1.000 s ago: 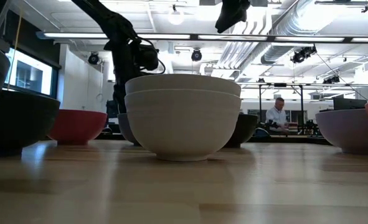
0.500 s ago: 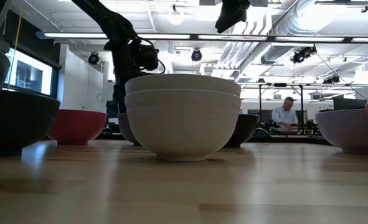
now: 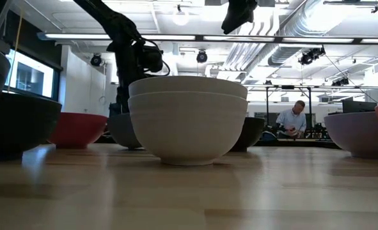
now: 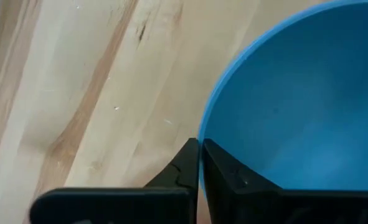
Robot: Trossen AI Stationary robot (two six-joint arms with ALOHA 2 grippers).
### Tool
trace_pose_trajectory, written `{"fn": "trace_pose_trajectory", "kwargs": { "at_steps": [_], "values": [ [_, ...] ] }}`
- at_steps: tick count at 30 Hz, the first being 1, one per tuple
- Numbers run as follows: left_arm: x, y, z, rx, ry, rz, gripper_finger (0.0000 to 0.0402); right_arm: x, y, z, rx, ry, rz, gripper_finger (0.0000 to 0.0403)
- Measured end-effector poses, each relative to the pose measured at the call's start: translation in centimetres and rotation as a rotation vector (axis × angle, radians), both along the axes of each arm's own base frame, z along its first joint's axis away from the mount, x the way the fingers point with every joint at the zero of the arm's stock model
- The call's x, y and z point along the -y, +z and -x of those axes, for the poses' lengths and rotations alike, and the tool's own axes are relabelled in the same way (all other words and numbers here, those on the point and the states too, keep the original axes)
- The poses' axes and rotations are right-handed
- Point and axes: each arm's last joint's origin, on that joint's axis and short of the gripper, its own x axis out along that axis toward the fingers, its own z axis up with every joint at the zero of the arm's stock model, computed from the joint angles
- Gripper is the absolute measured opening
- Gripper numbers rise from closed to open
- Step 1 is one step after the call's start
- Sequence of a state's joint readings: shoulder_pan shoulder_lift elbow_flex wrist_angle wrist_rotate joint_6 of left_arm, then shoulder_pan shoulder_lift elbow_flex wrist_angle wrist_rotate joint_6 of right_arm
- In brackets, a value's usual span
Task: Nest bowls inside each other
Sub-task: Stack the blue bowl on top of the white bowl
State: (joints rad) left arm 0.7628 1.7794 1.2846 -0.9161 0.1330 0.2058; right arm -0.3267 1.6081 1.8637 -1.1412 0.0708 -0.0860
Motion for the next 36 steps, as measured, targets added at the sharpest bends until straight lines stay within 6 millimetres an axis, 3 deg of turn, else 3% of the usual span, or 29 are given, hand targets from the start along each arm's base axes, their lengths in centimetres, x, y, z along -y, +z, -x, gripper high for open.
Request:
{"fn": "trace_pose_trajectory", "kwargs": {
  "at_steps": [12, 19, 27, 36],
  "values": [
    [-0.3, 0.5, -0.6, 0.05, -0.014, -0.033, 0.0, 0.0, 0.0, 0.0, -0.011, 0.018, 0.019, 0.0152],
    [0.0, 4.8, -2.7, 0.111, -0.083, -0.092, 0.0, 1.3, -0.2, 0.8, -0.092, -0.054, 0.107, 0.0151],
    [1.5, 10.0, -4.2, 0.146, -0.154, -0.121, 0.0, 3.1, -0.6, 2.2, -0.148, -0.132, 0.073, 0.0151],
    [4.7, 11.1, -5.6, 0.127, -0.251, -0.071, 0.0, 5.1, -0.8, 3.6, -0.199, -0.203, 0.069, 0.0151]
  ]
}}
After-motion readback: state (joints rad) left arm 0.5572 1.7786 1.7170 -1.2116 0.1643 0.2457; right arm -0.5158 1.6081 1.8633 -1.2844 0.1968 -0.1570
